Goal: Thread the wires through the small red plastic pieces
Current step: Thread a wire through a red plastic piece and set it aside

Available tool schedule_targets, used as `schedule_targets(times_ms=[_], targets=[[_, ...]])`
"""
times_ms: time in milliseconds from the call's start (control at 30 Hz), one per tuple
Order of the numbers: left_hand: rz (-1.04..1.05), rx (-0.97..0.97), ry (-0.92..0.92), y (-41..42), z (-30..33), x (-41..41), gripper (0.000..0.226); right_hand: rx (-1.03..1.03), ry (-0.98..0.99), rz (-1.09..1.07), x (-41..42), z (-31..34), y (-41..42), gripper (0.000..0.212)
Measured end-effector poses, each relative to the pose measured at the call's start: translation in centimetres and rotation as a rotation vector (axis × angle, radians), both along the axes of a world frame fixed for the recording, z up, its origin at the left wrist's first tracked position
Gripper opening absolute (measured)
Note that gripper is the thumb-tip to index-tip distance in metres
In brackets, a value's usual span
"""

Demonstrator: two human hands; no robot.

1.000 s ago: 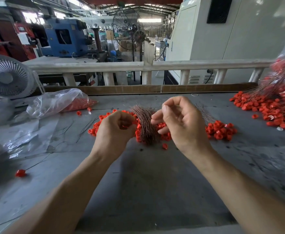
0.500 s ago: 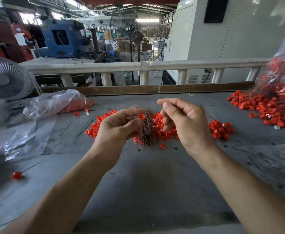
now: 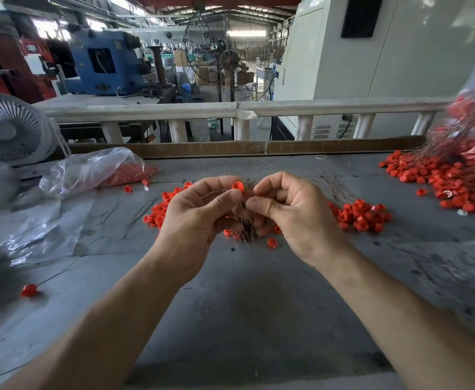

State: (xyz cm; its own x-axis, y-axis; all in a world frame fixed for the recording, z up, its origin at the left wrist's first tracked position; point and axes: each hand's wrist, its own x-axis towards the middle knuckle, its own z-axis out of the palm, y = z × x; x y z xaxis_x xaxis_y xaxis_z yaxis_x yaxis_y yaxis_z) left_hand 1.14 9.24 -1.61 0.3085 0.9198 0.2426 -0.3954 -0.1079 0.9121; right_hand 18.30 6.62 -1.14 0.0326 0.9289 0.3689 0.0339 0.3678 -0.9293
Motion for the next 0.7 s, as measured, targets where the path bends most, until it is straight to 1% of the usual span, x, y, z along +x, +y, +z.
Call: schedule_targets(times_ms=[233,367,500,533,700], targets=[[0.13,0.045,0.019,-0.2,0.1,0.2,0.031,-0.016,-0.029,0.065,-0.3,-0.4,-0.1,0.02],[0.189,0.064,0.0,-0.1,0.1,0.0,0.029,-0.014,-0.153,0.013,-0.2,-0.9,0.1,0.01],[0.196,0.061,-0.019,0.0,0.1,-0.1,0.03,0.079,-0.228,-0.052,0.0,-0.8,-0.1,0.01],[0.199,0.056,-0.026,0.1,0.1,-0.1,0.03,0.117,-0.207,-0.068,0.2,-0.6,-0.2,0.011],[0.157,0.037,-0.016,0.3,0.0,-0.2,0.03,0.237,0.037,-0.108,0.8,1.0,-0.9,0.009]])
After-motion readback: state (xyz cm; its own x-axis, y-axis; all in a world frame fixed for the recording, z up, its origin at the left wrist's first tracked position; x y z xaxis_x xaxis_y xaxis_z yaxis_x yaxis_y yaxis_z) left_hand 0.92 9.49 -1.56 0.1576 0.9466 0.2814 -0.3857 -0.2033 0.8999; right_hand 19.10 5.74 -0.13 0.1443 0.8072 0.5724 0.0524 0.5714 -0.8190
